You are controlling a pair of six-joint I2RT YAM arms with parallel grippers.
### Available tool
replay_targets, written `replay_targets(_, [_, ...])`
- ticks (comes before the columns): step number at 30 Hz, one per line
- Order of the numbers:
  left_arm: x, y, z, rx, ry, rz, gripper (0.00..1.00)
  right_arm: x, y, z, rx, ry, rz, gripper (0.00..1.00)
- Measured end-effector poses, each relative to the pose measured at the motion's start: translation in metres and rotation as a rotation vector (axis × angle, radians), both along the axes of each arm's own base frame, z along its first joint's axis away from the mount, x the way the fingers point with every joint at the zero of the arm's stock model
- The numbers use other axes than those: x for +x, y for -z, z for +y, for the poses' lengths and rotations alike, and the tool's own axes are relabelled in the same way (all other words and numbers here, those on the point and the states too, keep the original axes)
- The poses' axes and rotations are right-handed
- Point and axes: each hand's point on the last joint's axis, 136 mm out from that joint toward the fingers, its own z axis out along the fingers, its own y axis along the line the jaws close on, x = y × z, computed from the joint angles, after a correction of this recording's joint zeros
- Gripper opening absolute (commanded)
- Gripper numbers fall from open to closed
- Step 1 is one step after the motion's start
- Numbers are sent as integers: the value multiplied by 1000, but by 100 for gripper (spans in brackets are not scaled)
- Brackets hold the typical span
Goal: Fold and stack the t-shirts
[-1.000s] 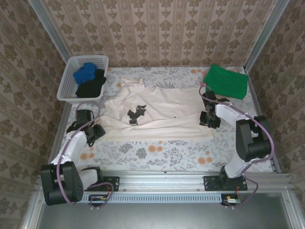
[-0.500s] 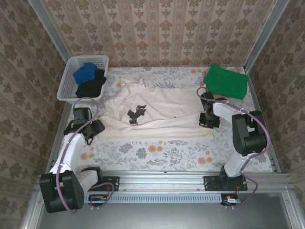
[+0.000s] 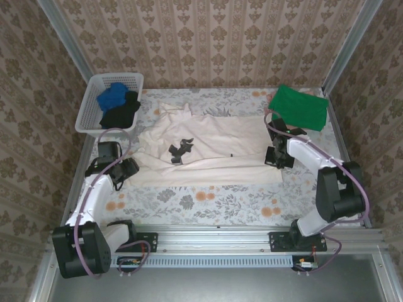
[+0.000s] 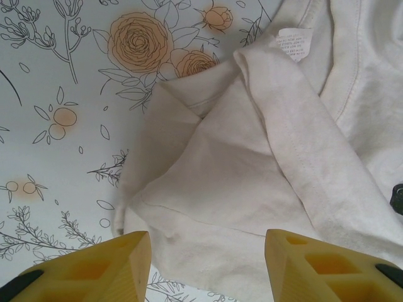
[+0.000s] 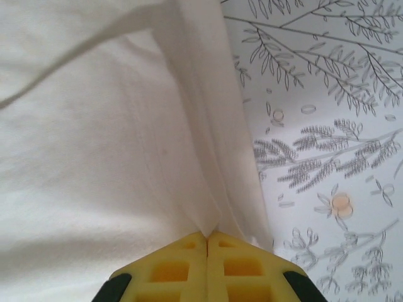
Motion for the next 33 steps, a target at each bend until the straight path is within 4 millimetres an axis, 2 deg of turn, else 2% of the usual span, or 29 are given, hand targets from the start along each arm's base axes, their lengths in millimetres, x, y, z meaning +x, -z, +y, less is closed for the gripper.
replay_targets(4, [0,0,-1,1,10,-1,52,-26,-7,2,13,38,-9,0])
replay_targets(9, [1,6,-1,2,32,21,52,-54,9,-6,1,98,38,2])
replay_targets(12, [4,8,-2,1,45,34,52,-63,21,-11,-29,122,79,29])
replay_targets(15, [7,9,-5,-12,62,38,52,-64,31,-16,-66,123,111,36])
replay_targets(17, [10,7,-7,-21,76,35,53,-64,31,-17,-72,117,117,40])
replay_targets(22, [19,-7,-19,-12,144,4,56,-39,8,-12,-58,84,34,44])
replay_targets(24, [23,-15,-32,-1,206,-14,58,-26,-4,-11,-52,71,-15,45])
replay_targets(27, [30,-24,-69,30,370,-12,60,-9,-9,-12,-49,53,-49,45])
replay_targets(30, [32,-18,-113,59,558,27,58,5,3,-12,-49,36,-24,45])
replay_targets(33, [26,3,-147,88,709,103,58,10,23,-13,-57,20,21,45])
